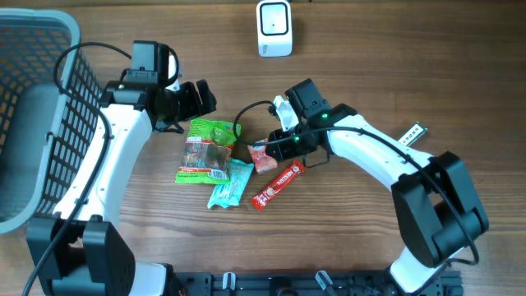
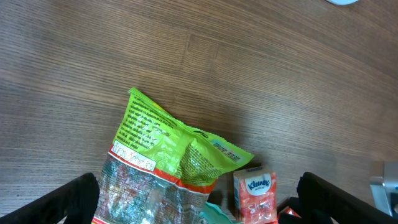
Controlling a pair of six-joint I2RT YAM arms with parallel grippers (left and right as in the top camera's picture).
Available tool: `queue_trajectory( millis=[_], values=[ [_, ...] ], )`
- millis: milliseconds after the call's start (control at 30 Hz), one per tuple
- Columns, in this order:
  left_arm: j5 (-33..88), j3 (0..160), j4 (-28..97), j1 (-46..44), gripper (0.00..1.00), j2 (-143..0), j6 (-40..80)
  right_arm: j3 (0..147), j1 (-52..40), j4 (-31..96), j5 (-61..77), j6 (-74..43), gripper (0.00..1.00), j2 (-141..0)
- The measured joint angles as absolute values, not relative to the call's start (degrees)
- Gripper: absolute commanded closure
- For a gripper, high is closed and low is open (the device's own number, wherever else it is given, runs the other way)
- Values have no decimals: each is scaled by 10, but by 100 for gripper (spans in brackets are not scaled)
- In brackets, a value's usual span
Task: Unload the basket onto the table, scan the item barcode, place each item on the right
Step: 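Reach the right gripper to the Kleenex pack and grasp it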
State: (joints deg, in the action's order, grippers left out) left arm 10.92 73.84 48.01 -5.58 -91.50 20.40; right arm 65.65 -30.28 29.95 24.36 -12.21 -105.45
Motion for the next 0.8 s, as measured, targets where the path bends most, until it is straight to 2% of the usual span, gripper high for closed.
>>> queue_trajectory(
  millis=[300,500,800],
  values=[
    [98,738,481,-47,0,-936,204,656,-303,301,244,-155,63,-1056],
    [92,738,494,-9,0,-938,204,656,-309,306,244,-183,63,-1066],
    [92,738,500,-7,0,-939,204,656,-312,300,248,-230,64,-1100]
  ],
)
